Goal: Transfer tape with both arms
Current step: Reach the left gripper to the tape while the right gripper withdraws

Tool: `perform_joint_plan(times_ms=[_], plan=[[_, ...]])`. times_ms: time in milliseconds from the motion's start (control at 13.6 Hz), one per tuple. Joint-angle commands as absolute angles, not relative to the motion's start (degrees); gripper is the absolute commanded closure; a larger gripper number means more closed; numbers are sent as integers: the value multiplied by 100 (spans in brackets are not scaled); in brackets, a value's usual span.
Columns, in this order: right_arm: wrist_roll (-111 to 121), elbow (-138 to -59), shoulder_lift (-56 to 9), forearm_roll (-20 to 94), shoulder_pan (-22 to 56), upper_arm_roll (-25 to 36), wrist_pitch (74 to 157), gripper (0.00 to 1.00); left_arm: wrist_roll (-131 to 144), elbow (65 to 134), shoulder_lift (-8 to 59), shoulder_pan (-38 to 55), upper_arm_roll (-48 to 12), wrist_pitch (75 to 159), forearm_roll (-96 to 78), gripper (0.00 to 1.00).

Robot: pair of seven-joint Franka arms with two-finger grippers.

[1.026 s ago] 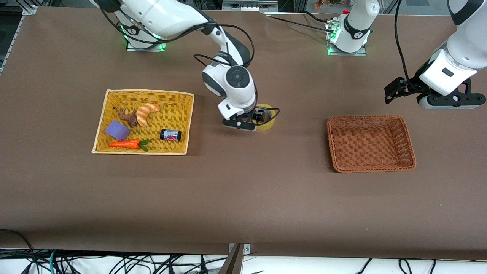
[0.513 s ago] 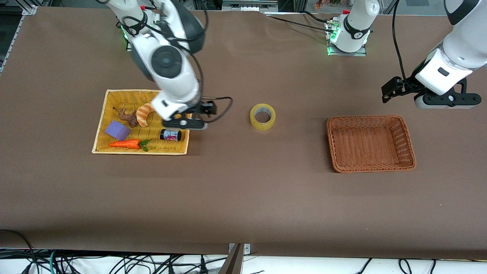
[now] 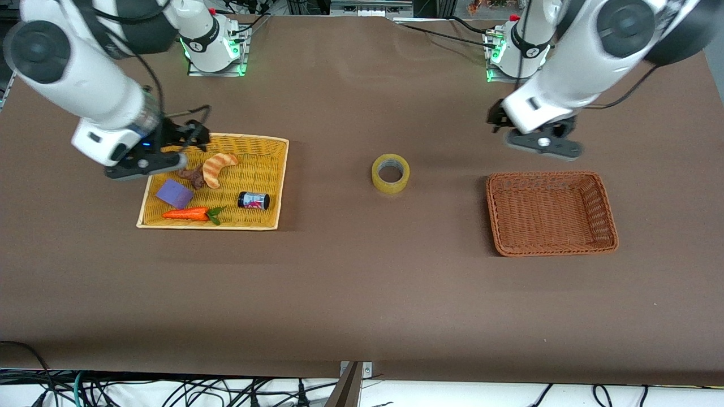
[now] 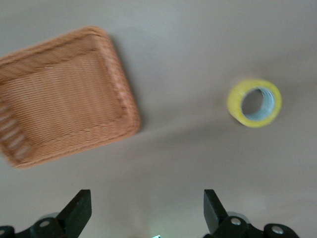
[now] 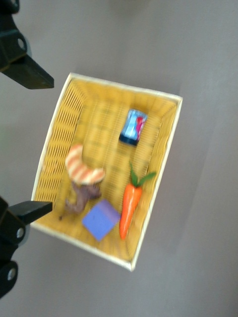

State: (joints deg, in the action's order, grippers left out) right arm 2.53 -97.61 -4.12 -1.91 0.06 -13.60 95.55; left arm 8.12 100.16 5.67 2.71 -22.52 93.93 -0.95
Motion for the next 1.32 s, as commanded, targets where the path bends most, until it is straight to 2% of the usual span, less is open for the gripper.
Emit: perform_joint_plan(times_ms=[0, 220, 513, 1026, 1099, 1173, 1246], plan=[[1149, -9967, -123, -70, -140, -1064, 9475, 0, 747, 9888, 1605, 272, -2775, 10095, -281, 0], [1494, -10054, -53, -70, -316, -1037, 9475, 0, 791, 9888, 2485, 684, -2848, 11229, -273, 0], [1730, -10230, 53, -70, -325, -1046, 9562, 0, 1151, 9984, 3206, 1134, -2804, 12268, 120, 0], [1715, -10266, 44, -53, -352, -1037, 9624, 0, 1406, 9984, 3919, 1477, -2795, 12427, 1509, 1], [1462, -10266, 44, -53, -360, -1020, 9598, 0, 1406, 9993, 3981, 1468, -2804, 12463, 1703, 21], [1024, -10266, 53, -53, -360, -1020, 9572, 0, 1406, 9984, 4051, 1476, -2804, 12472, 1827, 48], [532, -10257, 53, -53, -360, -1011, 9563, 0, 1406, 9984, 4095, 1477, -2804, 12480, 1846, 70]])
